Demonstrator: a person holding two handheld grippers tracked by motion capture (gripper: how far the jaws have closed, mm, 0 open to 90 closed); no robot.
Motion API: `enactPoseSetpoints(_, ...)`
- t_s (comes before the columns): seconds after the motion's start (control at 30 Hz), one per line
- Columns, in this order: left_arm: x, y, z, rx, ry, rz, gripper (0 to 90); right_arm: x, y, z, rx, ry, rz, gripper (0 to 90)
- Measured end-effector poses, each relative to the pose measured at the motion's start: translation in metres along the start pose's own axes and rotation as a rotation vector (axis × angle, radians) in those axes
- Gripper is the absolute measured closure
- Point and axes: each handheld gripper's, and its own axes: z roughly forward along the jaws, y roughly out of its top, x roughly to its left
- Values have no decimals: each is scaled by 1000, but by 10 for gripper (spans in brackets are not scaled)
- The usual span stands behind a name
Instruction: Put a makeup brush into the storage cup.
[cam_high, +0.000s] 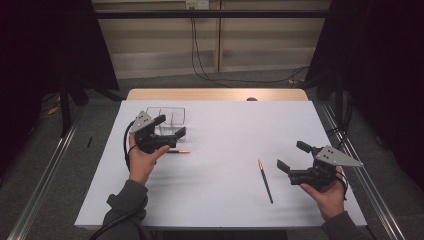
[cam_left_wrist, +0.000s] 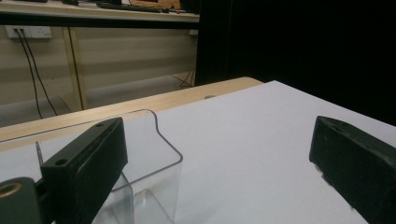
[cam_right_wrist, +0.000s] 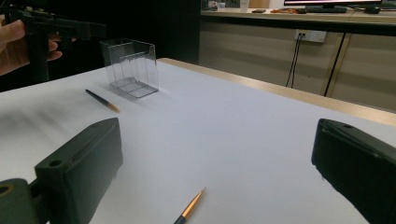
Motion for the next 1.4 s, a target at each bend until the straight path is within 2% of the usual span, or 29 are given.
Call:
enactPoseSetpoints(0.03,0,0,1,-10,-10,-5,41,0,0,0,-1,1,2,15)
enactPoseSetpoints(0.1,0,2,1,1,-4,1,41,1,0,0,1,-3,-4,15)
enactPoseSetpoints(0.2,1,4,1,18,-22,6,40,0,1,0,-1,-3,-2,15)
enactPoseSetpoints(0.23,0,5,1,34,-2,18,41,0,1,-1,1,-1,-1,15)
enactPoseSetpoints(0.27,2,6,1,42,-14,25,41,0,1,-1,0,-1,0,15)
enactPoseSetpoints(0.3,1,7,1,51,-13,11,40,0,1,-1,-1,-1,0,15)
enactPoseSetpoints(0.33,2,9,1,58,-13,30,40,0,1,-1,1,-2,-2,15)
enactPoseSetpoints(0.37,2,9,1,57,-31,16,40,0,1,-1,0,-1,-2,14)
enactPoseSetpoints(0.43,4,11,2,77,-37,34,41,0,1,-1,0,-2,4,15)
enactPoseSetpoints(0.47,3,12,2,83,-31,23,41,0,1,-1,-3,1,2,15)
enactPoseSetpoints(0.5,3,13,2,109,-26,35,41,0,1,-1,-2,1,4,14)
enactPoseSetpoints(0.53,4,14,3,111,-43,36,41,0,1,-1,2,-1,-1,15)
enactPoseSetpoints(0.63,4,17,3,144,-37,40,41,0,1,-1,0,-7,6,15)
enactPoseSetpoints(0.87,4,26,6,219,-65,69,41,-1,1,-2,-2,-3,2,15)
enactPoseSetpoints(0.93,4,28,7,230,-74,65,41,-1,1,-2,-1,-5,-1,15)
enactPoseSetpoints(1.13,5,34,8,298,-80,74,41,0,1,-1,-3,-3,3,14)
enactPoseSetpoints(1.27,6,35,10,366,-82,84,41,-1,1,-2,-5,-3,3,14)
enactPoseSetpoints(1.37,6,37,11,387,-100,90,41,-1,1,-2,-5,-3,0,14)
enactPoseSetpoints(1.4,5,38,10,399,-96,103,41,-1,1,-2,-6,-5,2,14)
